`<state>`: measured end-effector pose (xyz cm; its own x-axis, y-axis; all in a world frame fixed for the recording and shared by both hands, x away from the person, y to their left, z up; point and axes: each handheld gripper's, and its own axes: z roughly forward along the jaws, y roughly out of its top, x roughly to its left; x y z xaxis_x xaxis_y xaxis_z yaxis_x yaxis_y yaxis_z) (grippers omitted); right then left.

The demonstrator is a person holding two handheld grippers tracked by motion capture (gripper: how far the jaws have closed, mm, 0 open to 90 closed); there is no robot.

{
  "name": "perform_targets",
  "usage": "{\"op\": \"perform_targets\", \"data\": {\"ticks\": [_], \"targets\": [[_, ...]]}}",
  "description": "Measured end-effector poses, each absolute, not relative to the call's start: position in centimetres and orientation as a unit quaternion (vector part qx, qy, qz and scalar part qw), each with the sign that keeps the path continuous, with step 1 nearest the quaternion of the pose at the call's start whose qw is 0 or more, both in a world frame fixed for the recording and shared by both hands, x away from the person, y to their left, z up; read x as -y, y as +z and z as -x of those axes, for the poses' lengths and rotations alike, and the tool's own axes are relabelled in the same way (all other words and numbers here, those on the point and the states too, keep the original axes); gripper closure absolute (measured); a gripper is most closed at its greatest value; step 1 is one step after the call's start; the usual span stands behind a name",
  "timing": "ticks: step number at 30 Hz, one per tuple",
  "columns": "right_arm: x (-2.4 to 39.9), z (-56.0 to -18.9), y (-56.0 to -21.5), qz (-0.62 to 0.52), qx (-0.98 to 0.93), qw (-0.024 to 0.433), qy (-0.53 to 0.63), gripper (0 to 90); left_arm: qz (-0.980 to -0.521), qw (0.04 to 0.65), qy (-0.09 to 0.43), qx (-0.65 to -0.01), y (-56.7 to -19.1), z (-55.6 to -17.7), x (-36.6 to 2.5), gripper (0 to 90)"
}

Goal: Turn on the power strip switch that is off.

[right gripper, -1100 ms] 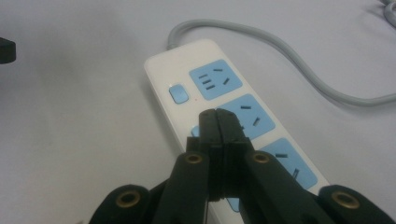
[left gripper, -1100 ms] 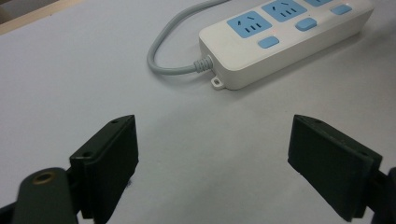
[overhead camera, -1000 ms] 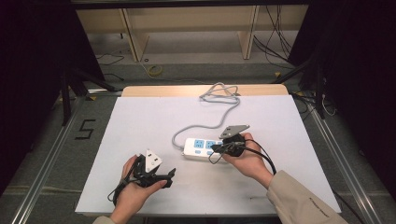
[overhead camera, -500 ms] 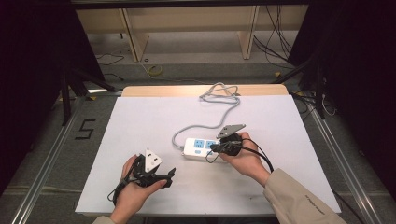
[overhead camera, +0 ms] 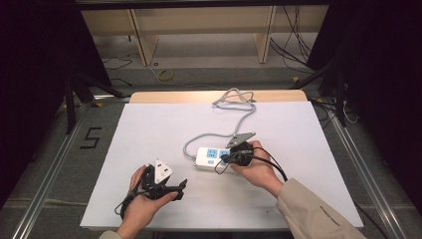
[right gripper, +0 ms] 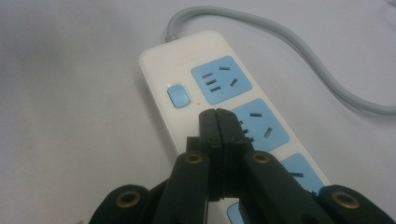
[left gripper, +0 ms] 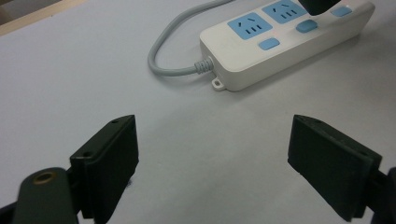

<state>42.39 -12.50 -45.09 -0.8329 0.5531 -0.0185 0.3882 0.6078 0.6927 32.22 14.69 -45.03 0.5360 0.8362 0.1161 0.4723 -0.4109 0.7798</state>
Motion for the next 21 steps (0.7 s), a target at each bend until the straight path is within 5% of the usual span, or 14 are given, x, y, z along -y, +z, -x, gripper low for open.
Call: {"op": "perform_targets", "data": {"ticks": [21], "targets": [[11.81,-42.76,-45.08,-0.276,-0.896,0.114,0.329,90.0,-0.801,0.357,0.253,-0.408,-45.07,-32.20,-14.59,15.8]]}}
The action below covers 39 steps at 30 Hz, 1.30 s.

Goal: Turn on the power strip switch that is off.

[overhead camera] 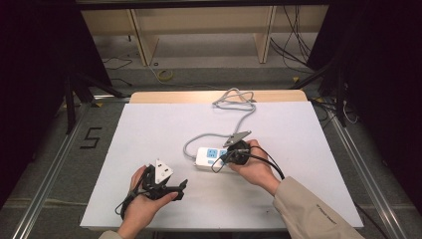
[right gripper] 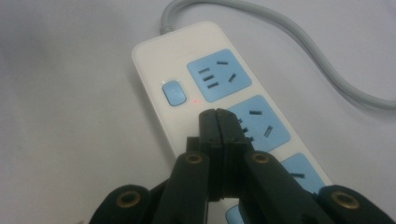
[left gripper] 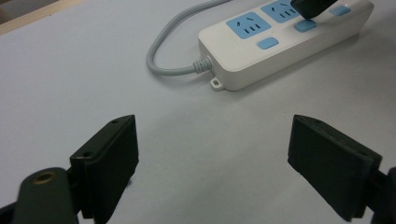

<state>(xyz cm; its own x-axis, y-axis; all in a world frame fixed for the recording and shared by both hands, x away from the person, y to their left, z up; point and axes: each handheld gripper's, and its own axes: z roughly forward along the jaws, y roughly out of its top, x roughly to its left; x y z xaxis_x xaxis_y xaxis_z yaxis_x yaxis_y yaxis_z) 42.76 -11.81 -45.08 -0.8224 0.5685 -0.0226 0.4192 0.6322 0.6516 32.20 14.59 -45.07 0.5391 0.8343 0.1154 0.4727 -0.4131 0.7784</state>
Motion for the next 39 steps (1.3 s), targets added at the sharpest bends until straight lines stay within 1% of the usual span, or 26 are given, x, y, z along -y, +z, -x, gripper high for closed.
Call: {"op": "perform_targets", "data": {"ticks": [39], "targets": [[10.87,-43.26,-44.74,-0.276,-0.910,0.105,0.290,90.0,-0.802,0.356,0.255,-0.407,-45.11,-32.20,-14.50,15.8]]}}
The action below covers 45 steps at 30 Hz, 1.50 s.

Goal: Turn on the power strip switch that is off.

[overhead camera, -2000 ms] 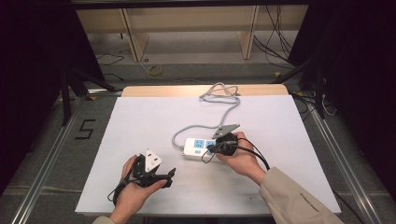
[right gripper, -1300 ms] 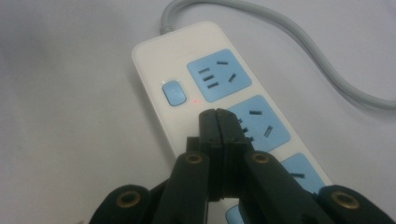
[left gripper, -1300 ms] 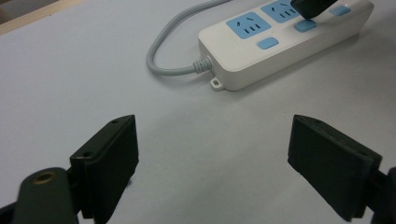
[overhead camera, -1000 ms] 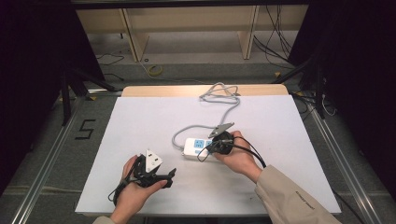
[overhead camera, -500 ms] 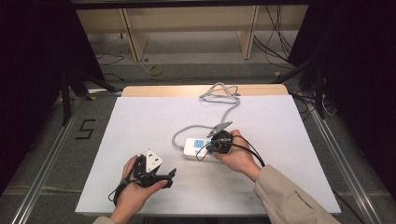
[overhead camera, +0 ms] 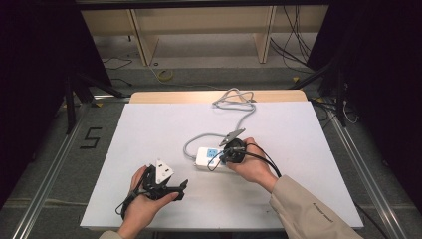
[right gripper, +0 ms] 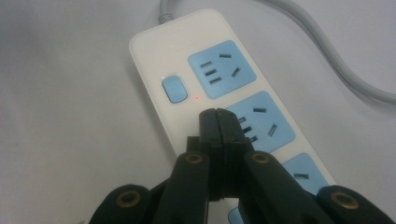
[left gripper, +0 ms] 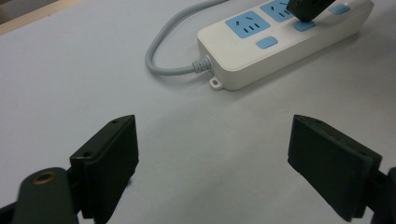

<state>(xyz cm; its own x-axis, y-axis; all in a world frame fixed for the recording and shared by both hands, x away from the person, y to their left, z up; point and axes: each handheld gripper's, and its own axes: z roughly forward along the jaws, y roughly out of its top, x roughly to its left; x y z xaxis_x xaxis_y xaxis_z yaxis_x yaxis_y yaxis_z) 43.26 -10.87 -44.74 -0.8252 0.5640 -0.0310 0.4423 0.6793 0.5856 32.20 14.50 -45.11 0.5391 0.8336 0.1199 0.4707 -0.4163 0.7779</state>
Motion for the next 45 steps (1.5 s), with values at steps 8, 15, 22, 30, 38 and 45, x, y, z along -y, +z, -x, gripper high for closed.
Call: {"op": "perform_targets", "data": {"ticks": [8,15,22,30,38,45], "targets": [[10.6,-43.3,-44.6,-0.275,-0.914,0.107,0.278,90.0,-0.802,0.356,0.255,-0.406,-45.1,-32.2,-14.5,15.8],[10.3,-43.4,-44.5,-0.272,-0.917,0.108,0.271,90.0,-0.802,0.356,0.255,-0.407,-45.1,-32.2,-14.5,15.8],[10.4,-43.5,-44.5,-0.275,-0.918,0.100,0.268,90.0,-0.802,0.356,0.255,-0.406,-45.1,-32.2,-14.5,15.8],[10.1,-43.5,-44.3,-0.277,-0.920,0.101,0.256,90.0,-0.803,0.356,0.255,-0.406,-45.1,-32.2,-14.5,15.8],[9.9,-43.6,-44.2,-0.275,-0.923,0.099,0.249,90.0,-0.802,0.356,0.253,-0.406,-45.1,-32.2,-14.4,15.8],[9.8,-43.6,-44.2,-0.275,-0.924,0.099,0.245,90.0,-0.803,0.355,0.253,-0.405,-45.1,-32.2,-14.4,15.8]]}}
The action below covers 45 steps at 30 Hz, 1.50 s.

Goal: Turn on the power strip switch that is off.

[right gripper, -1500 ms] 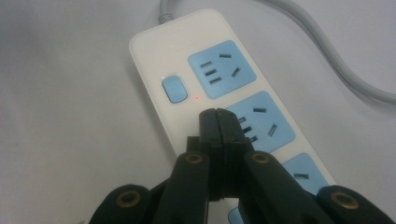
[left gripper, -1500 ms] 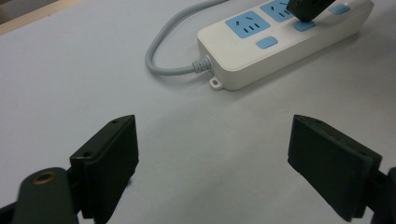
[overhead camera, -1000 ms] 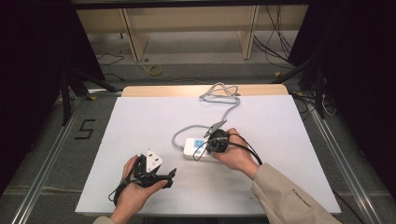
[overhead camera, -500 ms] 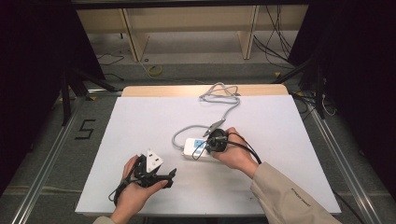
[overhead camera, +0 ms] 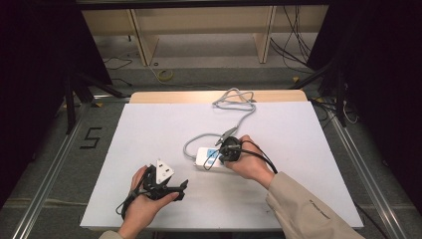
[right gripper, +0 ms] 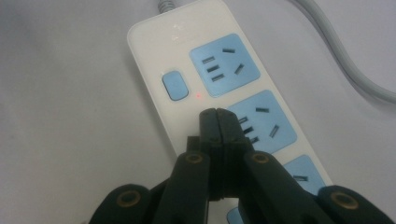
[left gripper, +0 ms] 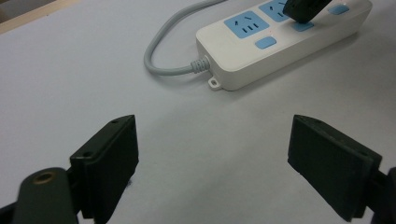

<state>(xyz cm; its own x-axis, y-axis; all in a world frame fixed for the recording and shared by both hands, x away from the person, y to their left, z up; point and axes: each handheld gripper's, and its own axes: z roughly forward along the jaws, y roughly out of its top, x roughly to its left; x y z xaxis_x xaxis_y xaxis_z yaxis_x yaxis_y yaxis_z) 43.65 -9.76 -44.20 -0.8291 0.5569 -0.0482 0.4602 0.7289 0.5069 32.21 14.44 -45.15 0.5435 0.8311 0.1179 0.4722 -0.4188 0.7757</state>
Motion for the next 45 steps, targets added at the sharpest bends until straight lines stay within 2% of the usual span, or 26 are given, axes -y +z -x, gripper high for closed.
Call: {"op": "perform_targets", "data": {"ticks": [12,15,17,18,23,31,45], "targets": [[9.7,-43.7,-44.2,-0.270,-0.927,0.097,0.240,90.0,-0.803,0.355,0.252,-0.406,-45.1,-32.2,-14.4,15.8],[9.6,-43.6,-44.3,-0.270,-0.926,0.068,0.255,90.0,-0.804,0.355,0.252,-0.405,-45.1,-32.2,-14.4,15.8],[8.8,-43.2,-44.2,-0.247,-0.932,0.161,0.210,90.0,-0.801,0.357,0.254,-0.407,-45.1,-32.2,-14.4,15.8],[8.6,-43.2,-44.3,-0.243,-0.933,0.167,0.207,90.0,-0.801,0.358,0.254,-0.407,-45.1,-32.2,-14.5,15.8],[9.4,-43.8,-44.2,-0.260,-0.929,0.127,0.231,90.0,-0.802,0.357,0.253,-0.407,-45.2,-32.2,-14.6,15.8],[9.3,-43.8,-44.2,-0.253,-0.932,0.131,0.225,90.0,-0.801,0.357,0.254,-0.407,-45.1,-32.2,-14.5,15.8],[9.6,-43.9,-43.7,-0.260,-0.933,0.110,0.225,90.0,-0.801,0.358,0.253,-0.408,-45.2,-32.2,-14.5,15.8]]}}
